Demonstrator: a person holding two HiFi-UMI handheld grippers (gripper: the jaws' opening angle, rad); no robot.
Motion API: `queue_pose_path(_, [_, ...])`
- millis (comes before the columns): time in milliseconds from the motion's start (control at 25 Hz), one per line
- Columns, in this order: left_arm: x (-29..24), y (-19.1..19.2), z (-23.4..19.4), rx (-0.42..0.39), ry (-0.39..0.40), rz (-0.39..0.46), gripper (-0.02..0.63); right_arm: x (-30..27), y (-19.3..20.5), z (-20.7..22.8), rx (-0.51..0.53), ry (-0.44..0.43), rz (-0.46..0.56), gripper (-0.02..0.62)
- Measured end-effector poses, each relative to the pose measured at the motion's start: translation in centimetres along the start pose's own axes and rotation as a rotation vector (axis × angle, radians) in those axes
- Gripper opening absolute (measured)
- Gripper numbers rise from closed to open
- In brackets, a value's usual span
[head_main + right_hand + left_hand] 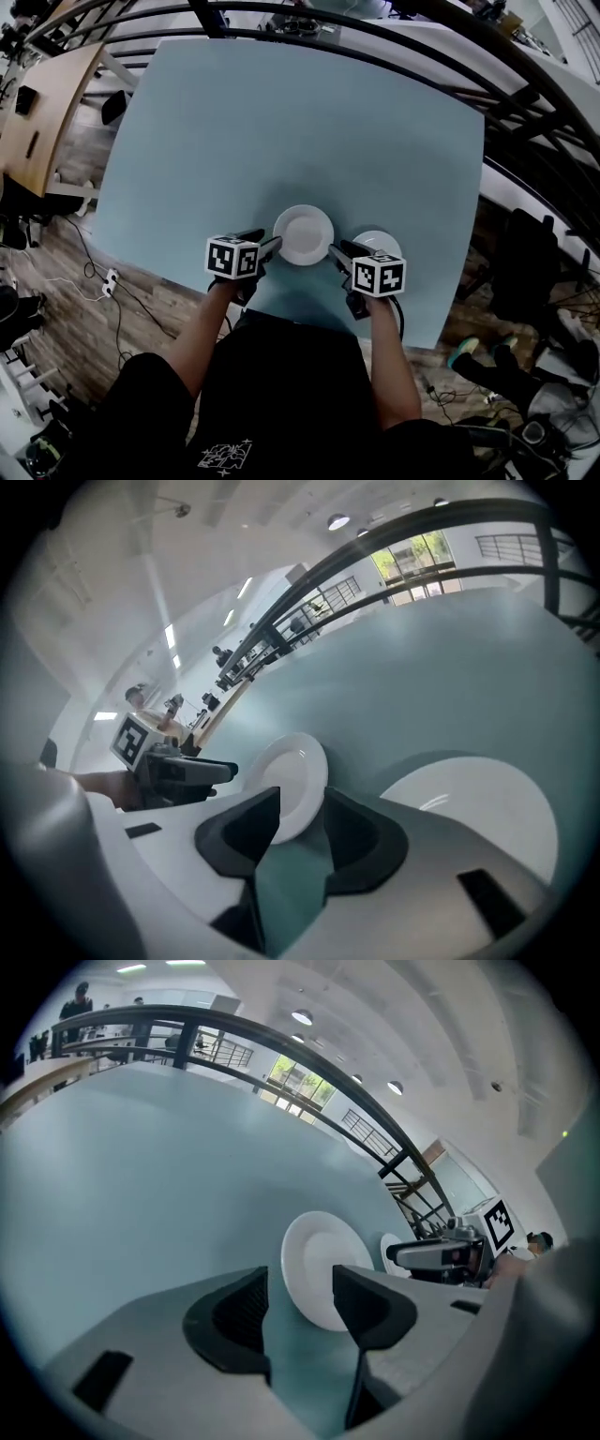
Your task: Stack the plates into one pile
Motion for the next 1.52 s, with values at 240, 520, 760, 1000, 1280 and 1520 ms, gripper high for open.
queue_pose_path(240, [-1.3, 0.4, -1.5, 0.1, 0.085, -0.027, 0.202, -1.5, 2.0, 0.1, -0.175, -0.025, 0.021, 0.144])
queue_pose_path(520, [-2.1, -0.3, -2.0, 0.171, 0.147, -0.022, 0.201, -2.2, 3.2, 0.0, -0.327, -0.065, 0.06, 0.123])
queue_pose_path(760, [-2.0, -0.9, -2.2, 0.164, 0.189, -0.041, 0.201, -3.2, 2.9, -0.5, -0.443, -0.076, 0.103, 0.121])
queue_pose_path(1000, [-2.3, -1.5, -1.9, 0.17, 0.233, -0.072, 0.187, -3.6, 2.8, -0.3, -0.549, -0.071, 0.15, 0.082])
queue_pose_path(1280, [-2.8, -1.4, -3.0, 0.162, 0.195, -0.124, 0.051, -4.1, 3.3, -0.2, -0.596, -0.073, 0.169, 0.035])
queue_pose_path(1520, [-2.9, -1.1, -3.0, 0.15, 0.203, -0.149, 0.046, -4.0, 3.4, -0.1, -0.612, -0.09, 0.179, 0.031])
Point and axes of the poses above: the fingertips, and each gripper's own axes: x backward along the fingers, z to its right, y out of its underside, the point moved 1 cm from there along x, backward along the fingers, and after that the axes turned 5 degrees about -z, right-handed, at the moved point
